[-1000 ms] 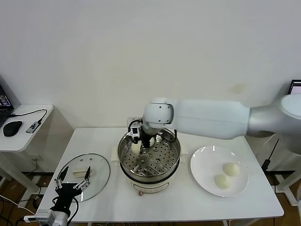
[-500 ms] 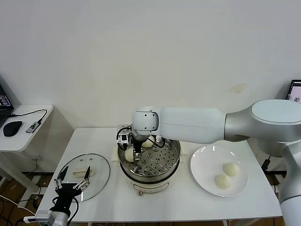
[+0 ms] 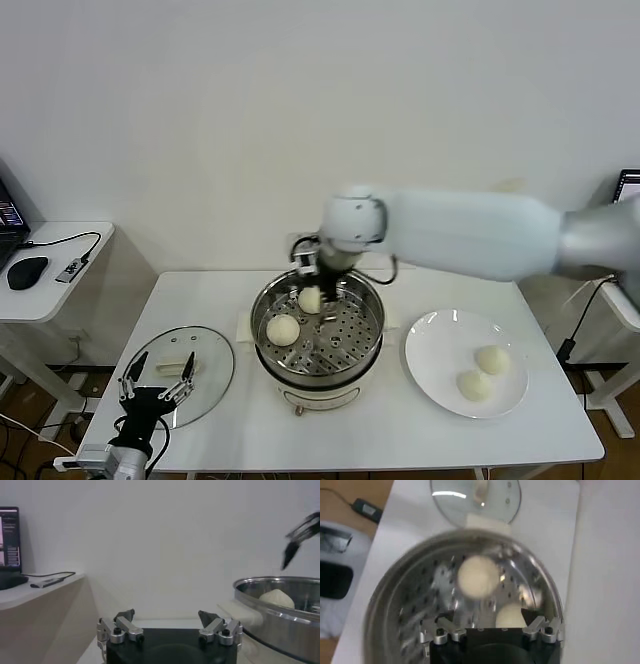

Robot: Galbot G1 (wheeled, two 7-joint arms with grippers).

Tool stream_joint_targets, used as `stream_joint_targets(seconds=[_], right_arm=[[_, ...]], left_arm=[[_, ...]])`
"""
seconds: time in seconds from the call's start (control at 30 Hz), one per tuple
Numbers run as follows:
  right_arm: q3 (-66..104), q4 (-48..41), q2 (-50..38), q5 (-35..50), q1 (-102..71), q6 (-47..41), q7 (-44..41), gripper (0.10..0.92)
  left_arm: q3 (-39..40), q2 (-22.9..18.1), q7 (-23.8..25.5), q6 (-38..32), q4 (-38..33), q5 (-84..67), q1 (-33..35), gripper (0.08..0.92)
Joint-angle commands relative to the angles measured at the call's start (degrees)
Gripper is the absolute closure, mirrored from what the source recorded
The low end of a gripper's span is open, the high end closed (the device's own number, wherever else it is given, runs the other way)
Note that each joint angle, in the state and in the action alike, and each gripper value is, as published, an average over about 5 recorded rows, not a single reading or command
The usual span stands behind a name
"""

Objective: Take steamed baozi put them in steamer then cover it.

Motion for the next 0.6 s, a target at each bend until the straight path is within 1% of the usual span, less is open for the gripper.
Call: stream_joint_targets(seconds=[0.03,0.17,0.37,0.5,0.6], right_arm=[[-2.2,11.9,-25.8,-14.1,3.3,9.1,-11.5,0.203],[-3.4,13.9,-32.4,-19.9,2.1,12.7,-12.6,0.203],[-3.2,14.9,-39.2,-25.9,-2.9,15.0,-11.1,0.203],[1.4,14.5,-43.0,-30.7,-11.9,16.3,-9.3,0.203],[7.0,13.5,-44.5,-32.5,-21.2,16.8,-7.6,0.203]], left_arm=[[0.1,0.0,0.0,-0.6,0.3,0.0,0.0,0.177],[0.5,0.1,0.0,-0.6,0.4,0.2,0.0,0.177],[0.8,0.6,0.0,-0.8,0.9,0.5,0.4,0.177],[0.8,1.1,0.0,-1.0,1.5,0.5,0.5,0.177],[0.7,1.1,0.0,-1.0,1.5,0.5,0.5,0.177]])
